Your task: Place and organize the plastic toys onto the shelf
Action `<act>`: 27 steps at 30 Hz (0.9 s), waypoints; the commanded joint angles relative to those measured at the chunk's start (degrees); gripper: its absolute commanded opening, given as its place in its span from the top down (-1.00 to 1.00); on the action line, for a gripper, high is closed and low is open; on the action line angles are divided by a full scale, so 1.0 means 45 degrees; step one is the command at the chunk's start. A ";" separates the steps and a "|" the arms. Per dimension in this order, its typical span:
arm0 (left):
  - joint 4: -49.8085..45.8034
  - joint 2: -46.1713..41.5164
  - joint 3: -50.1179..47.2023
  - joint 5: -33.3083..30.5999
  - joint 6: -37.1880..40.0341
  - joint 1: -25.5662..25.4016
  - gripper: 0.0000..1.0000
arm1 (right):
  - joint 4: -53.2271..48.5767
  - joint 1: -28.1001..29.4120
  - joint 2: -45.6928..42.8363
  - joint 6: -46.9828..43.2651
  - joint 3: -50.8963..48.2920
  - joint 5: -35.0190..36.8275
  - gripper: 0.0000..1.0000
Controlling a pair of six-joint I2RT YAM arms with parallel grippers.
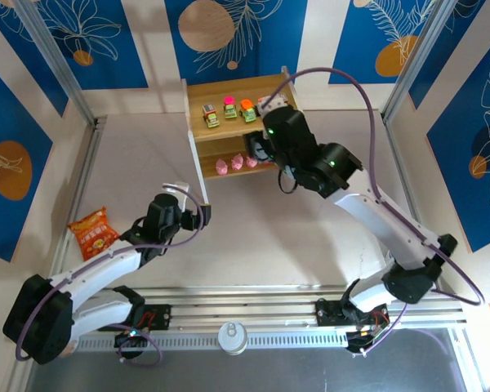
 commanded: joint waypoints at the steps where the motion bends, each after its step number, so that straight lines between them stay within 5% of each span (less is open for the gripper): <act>1: -0.0401 -0.0434 -0.0127 -0.0736 0.0267 -0.0061 -0.99 | 0.0621 -0.0667 -0.1415 0.0651 -0.1518 -0.0314 -0.19; 9: -0.0730 -0.1862 -0.0788 -0.1828 0.0113 0.0096 -0.99 | 0.0625 -0.2722 -0.3387 0.1860 -0.5517 -0.1536 -0.70; 20: -0.0801 -0.4191 -0.1649 -0.3408 -0.0044 0.0783 -0.99 | 0.2499 -0.5469 -0.5527 0.2784 -0.9831 -0.1960 -0.85; 27: -0.0589 -0.4540 -0.1750 -0.3539 0.1436 0.1339 -0.99 | 0.4569 -0.6365 -0.6103 0.1095 -1.1332 -0.2402 -0.85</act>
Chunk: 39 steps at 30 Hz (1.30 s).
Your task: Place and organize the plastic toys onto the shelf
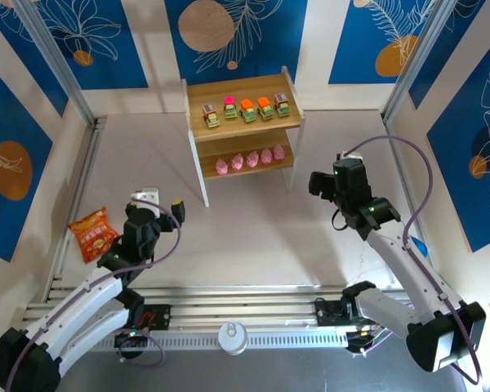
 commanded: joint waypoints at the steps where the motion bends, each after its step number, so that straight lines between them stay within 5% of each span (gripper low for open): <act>1: 0.0059 -0.0044 -0.0152 -0.0225 0.0986 0.0427 -0.99 | 0.1974 -0.0173 -0.0399 -0.0986 -0.0823 -0.0723 -0.85; 13: 0.4001 0.2155 -0.0716 0.1176 0.2938 0.2355 -1.00 | 0.5412 -0.1153 -0.0498 -0.2824 -0.3256 -0.2234 -0.85; 17: 0.6529 0.4365 -0.1040 0.3021 0.2833 0.3964 -0.99 | 0.6973 -0.2004 -0.0139 -0.3079 -0.4072 -0.3078 -0.84; 24: 1.0582 0.8149 -0.0882 0.4894 0.3304 0.5062 -0.99 | 0.8906 -0.2340 0.0941 -0.3910 -0.4566 -0.4105 -0.82; 32: 1.2154 1.0925 -0.0234 0.6979 0.3311 0.5772 -0.99 | 1.1027 -0.3223 0.2297 -0.4128 -0.4995 -0.4975 -0.82; 39: 1.1290 1.0794 0.0089 0.7536 0.3352 0.5985 -0.99 | 1.3091 -0.3413 0.4362 -0.4372 -0.4939 -0.5730 -0.81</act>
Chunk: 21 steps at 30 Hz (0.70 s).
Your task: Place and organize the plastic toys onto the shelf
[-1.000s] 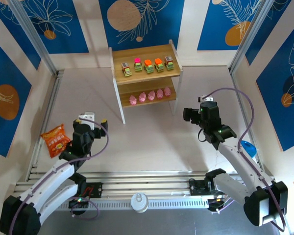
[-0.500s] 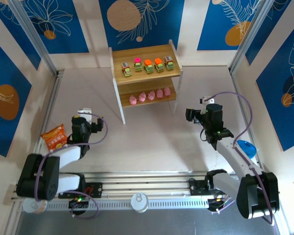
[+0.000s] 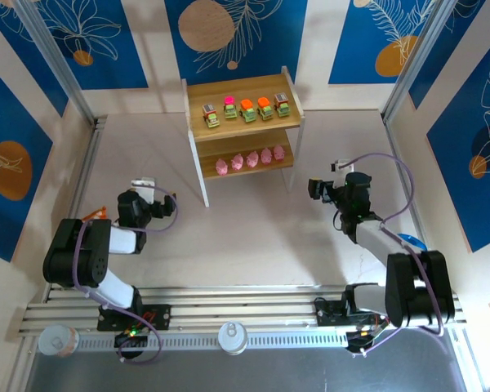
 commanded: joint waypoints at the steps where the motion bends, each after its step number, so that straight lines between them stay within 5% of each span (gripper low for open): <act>1: 0.0483 0.0019 0.0303 0.0697 0.0136 0.0122 -0.99 | 0.1870 -0.0036 0.0763 -0.0405 -0.0013 -0.0753 -0.80; 17: 0.0279 -0.0004 0.0388 0.0365 0.0263 -0.0052 -1.00 | 0.4426 -0.0755 0.2950 0.0227 -0.0689 -0.1354 -0.82; 21: 0.0284 0.0015 0.0373 0.0365 0.0257 -0.0054 -0.99 | 0.4503 -0.0858 0.3028 0.0403 -0.0695 -0.1336 -0.98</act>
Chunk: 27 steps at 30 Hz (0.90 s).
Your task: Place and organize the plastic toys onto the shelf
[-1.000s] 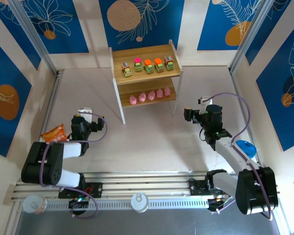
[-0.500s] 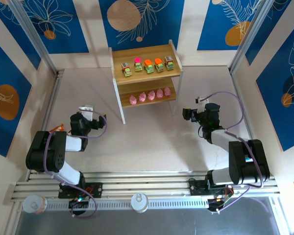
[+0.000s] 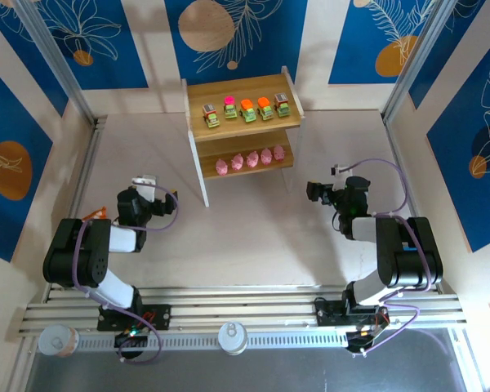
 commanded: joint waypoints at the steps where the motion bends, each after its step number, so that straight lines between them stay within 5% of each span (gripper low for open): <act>1: 0.0202 0.0013 0.0241 0.0001 0.0155 -0.0029 -0.99 | 0.0787 -0.0061 0.0115 0.0185 -0.0109 -0.0295 -0.99; 15: 0.0222 -0.0004 0.0218 0.0010 0.0166 -0.0028 -0.99 | 0.0834 -0.0066 0.0095 0.0193 -0.0143 -0.0276 -0.99; 19: 0.0202 0.0018 0.0256 -0.0084 0.0137 -0.0038 -0.99 | 0.1471 0.0167 0.0135 0.0516 -0.0448 0.1390 -0.99; 27: 0.0255 0.0003 0.0218 -0.0682 -0.0053 -0.0029 -0.99 | 0.1482 0.0237 0.0173 0.0380 -0.0447 0.1276 -0.99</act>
